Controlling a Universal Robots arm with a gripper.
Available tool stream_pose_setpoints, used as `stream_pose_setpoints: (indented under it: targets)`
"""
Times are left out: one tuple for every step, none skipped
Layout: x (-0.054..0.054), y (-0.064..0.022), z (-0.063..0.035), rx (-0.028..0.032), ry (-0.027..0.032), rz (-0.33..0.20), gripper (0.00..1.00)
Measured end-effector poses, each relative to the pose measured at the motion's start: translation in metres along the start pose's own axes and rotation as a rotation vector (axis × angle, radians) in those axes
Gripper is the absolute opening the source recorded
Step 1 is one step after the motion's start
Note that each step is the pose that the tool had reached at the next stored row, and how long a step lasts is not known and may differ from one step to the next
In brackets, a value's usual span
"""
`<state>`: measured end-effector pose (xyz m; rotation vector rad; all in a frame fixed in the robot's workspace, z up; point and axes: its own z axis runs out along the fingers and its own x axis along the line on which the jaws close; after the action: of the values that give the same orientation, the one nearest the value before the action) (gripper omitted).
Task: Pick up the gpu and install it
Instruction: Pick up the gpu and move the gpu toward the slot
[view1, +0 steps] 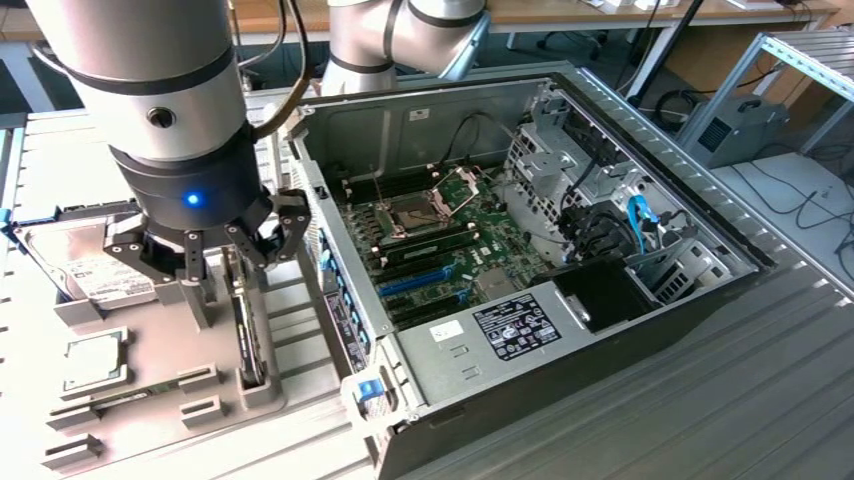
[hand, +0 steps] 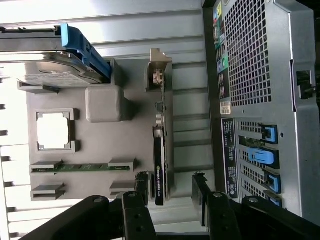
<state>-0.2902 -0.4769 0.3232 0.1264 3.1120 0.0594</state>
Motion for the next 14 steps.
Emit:
stream_pose_setpoints:
  targets:
    - [0.001,0.0002,0.001,0.0,0.0,0.0,0.48]
    - [0.001,0.0003,0.002,0.0,-0.0001,0.0,0.48]
    - [0.002,0.0003,0.0029,0.0,0.0,0.0,0.48]
    - [0.003,0.0004,0.0038,0.0,0.0,0.0,0.48]
    - [0.003,0.0004,0.005,0.0,0.0,0.0,0.48]
    - [0.004,0.0005,0.0062,0.0001,0.0,0.0,0.48]
    - [0.004,0.0006,0.0083,0.0,0.0,0.0,0.48]
    - [0.004,0.0009,0.0106,0.0,-0.0001,0.0,0.48]
    - [0.004,0.0021,0.0131,0.0001,0.0,0.001,0.48]
    - [0.004,0.003,0.0145,0.0,0.0,0.001,0.48]
    - [0.004,0.0039,0.0161,0.0,0.0,0.001,0.48]
    - [0.004,0.0048,0.0173,0.0001,0.0,0.0,0.48]
    - [0.005,0.0059,0.0186,0.0002,0.0001,0.0,0.48]
    - [0.005,0.0072,0.0203,0.0,-0.0001,0.001,0.48]
